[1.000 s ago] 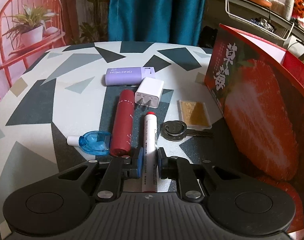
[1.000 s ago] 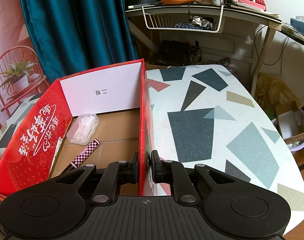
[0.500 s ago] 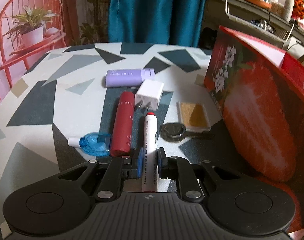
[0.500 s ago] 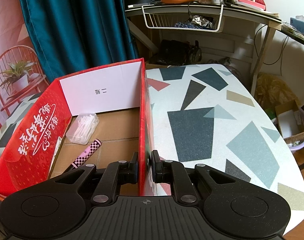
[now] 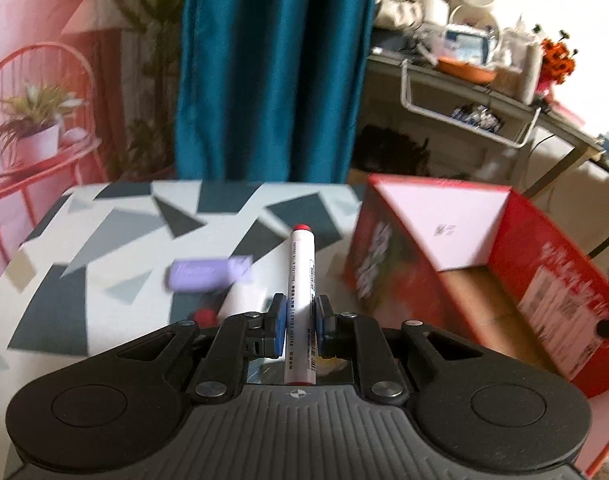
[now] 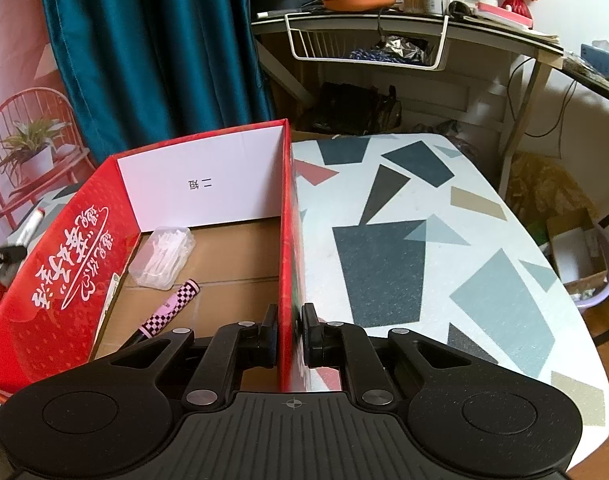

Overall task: Organize rigid objects
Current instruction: 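Carry the white marker with the left tool into the red box and release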

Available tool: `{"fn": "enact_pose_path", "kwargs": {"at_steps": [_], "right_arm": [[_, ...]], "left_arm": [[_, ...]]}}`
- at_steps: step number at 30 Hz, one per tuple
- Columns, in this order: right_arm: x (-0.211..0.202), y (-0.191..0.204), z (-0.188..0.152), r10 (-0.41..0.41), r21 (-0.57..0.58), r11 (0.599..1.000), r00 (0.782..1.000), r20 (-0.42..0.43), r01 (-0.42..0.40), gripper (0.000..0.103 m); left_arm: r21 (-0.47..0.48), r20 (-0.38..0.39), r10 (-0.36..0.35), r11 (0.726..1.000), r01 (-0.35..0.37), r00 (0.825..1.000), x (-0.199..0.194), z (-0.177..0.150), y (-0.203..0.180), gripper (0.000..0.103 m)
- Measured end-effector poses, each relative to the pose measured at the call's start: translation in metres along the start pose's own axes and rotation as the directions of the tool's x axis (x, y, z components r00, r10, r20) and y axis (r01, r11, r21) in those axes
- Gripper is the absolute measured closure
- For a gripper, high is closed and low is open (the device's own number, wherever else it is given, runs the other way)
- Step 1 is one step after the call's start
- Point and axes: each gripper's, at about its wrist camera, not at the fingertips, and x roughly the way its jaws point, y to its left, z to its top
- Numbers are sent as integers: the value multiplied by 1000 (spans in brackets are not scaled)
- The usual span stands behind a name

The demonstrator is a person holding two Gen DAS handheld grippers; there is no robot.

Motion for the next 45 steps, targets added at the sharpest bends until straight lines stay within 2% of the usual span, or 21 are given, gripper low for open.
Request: {"fn": "enact_pose_path", "kwargs": {"at_steps": [5,10,12,15,18,21,28,34,41,45], "right_arm": [[0,0,0,-1,0,1000,1000,0,1,93],[0,0,0,1,0,1000,1000,-1,-1,93],[0,0,0,0,-1,1000,1000,0,0,93],[1,1,1,-2,-5,1000,1000,-1,2,93],[1,0,0,3,-2,1000,1000,-1,-3,93],[1,0,0,3,-6,1000,1000,-1,-3,93],[2,0,0,8,-5,1000,1000,1,-8,93],[2,1,0,9,-4,1000,1000,-1,-9,93],[2,1,0,8,-4,1000,1000,-1,-8,93],[2,1,0,9,-3,1000,1000,-1,-9,92]], "left_arm": [[-4,33,-70,998,71,997,-5,19,-16,87],[16,72,-159,987,158,985,-3,41,-34,87],[50,55,-234,972,231,971,3,47,-46,87],[119,44,-261,960,254,964,12,48,-67,87],[152,-1,-301,943,298,954,28,46,-82,87],[202,-39,-279,938,281,960,43,38,-95,87],[253,-94,-270,925,285,958,58,24,-101,87],[241,-122,-262,928,285,957,59,21,-92,86],[220,-155,-295,920,324,943,63,21,-88,86],[217,-155,-299,920,327,942,63,21,-88,86]]}}
